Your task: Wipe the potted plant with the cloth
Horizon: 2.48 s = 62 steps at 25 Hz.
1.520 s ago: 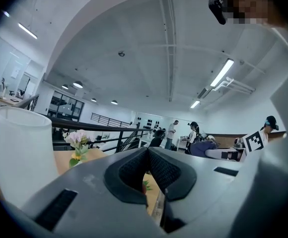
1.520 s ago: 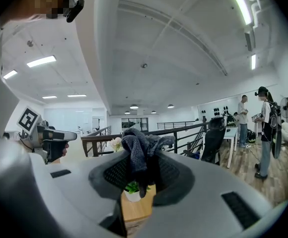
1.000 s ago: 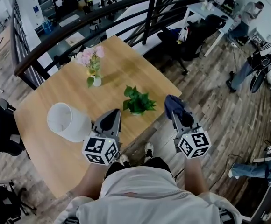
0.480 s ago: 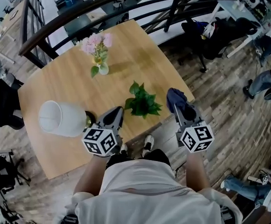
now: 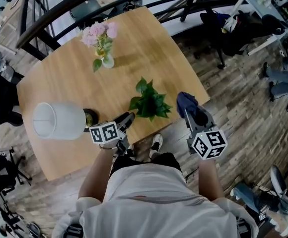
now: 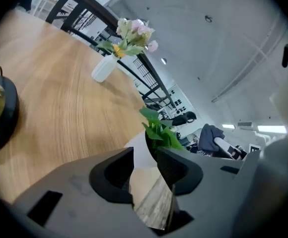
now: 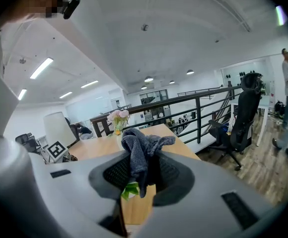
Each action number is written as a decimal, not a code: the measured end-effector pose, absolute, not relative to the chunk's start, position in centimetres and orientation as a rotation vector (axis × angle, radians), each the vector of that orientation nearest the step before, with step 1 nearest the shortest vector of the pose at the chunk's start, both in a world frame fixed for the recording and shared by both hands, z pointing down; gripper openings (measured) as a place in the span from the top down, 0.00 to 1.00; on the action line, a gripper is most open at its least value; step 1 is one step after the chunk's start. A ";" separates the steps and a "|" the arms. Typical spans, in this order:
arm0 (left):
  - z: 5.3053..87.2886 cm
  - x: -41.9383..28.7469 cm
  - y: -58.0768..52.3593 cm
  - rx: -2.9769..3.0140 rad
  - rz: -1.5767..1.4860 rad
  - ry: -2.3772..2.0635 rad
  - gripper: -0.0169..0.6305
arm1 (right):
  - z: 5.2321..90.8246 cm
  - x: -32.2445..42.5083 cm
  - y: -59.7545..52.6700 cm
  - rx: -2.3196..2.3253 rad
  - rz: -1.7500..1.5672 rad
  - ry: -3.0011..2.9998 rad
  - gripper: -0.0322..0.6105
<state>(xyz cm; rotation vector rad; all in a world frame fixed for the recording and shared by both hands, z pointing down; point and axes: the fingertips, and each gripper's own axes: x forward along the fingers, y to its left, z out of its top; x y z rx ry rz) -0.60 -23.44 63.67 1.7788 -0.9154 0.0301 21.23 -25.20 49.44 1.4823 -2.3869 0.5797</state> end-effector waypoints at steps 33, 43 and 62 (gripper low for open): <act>67.0 2.8 -26.0 1.575 -0.138 -0.844 0.83 | 63.2 15.3 -20.6 1.092 1.253 -2.342 0.72; 67.0 2.9 -26.2 1.583 -0.131 -0.838 0.83 | 57.1 21.2 -23.0 1.428 1.174 -2.393 0.72; 66.6 2.9 -26.4 1.595 -0.124 -0.845 0.83 | 62.9 23.6 -27.4 1.463 1.296 -2.202 0.72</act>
